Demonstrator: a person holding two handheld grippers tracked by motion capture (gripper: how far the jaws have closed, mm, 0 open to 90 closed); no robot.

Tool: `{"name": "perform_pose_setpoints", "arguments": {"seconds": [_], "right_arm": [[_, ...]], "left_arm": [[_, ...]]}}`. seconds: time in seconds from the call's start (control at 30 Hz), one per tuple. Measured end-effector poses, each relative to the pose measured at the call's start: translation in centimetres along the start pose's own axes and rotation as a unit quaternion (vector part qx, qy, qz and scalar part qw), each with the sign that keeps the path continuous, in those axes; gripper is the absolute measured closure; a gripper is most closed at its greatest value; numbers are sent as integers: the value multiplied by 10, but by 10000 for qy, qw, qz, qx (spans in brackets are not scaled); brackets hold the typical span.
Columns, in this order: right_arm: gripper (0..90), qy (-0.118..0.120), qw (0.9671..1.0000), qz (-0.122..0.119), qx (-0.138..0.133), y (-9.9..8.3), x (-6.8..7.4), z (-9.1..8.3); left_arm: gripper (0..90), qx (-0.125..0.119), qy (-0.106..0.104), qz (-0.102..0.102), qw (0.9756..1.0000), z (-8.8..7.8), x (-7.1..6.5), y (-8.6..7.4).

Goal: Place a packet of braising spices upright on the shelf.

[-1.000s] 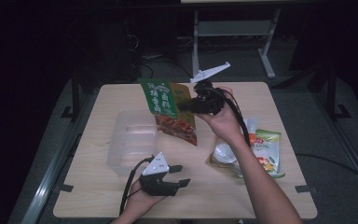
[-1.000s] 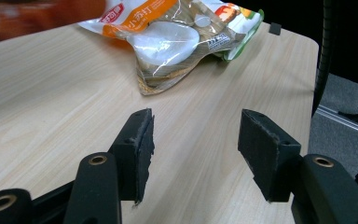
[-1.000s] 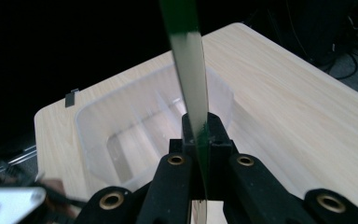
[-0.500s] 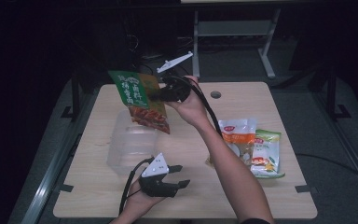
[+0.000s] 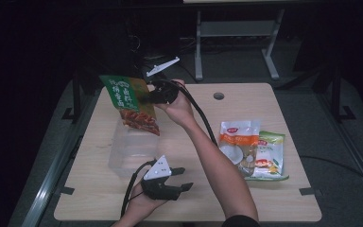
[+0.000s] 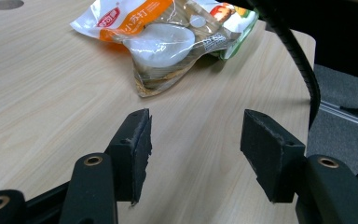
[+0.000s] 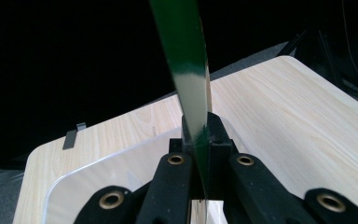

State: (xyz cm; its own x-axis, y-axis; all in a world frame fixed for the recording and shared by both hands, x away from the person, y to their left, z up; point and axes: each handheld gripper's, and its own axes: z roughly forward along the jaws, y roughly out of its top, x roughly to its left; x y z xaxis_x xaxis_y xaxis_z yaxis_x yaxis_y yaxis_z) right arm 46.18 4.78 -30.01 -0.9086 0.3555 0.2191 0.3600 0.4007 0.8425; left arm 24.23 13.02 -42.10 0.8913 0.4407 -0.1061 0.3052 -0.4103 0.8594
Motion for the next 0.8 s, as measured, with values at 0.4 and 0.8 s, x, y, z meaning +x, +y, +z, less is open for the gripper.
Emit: {"name": "perform_pose_setpoints", "arguments": {"seconds": [0.4, 0.8], "right_arm": [[895, 81, 9996, 268, -10, -22, -16, 19], [882, 145, 9979, 626, -93, -47, -33, 21]], "left_arm": [[422, 38, -19, 66, 10000, 1, 0, 0], [416, 56, -13, 79, 10000, 1, 1, -1]]}}
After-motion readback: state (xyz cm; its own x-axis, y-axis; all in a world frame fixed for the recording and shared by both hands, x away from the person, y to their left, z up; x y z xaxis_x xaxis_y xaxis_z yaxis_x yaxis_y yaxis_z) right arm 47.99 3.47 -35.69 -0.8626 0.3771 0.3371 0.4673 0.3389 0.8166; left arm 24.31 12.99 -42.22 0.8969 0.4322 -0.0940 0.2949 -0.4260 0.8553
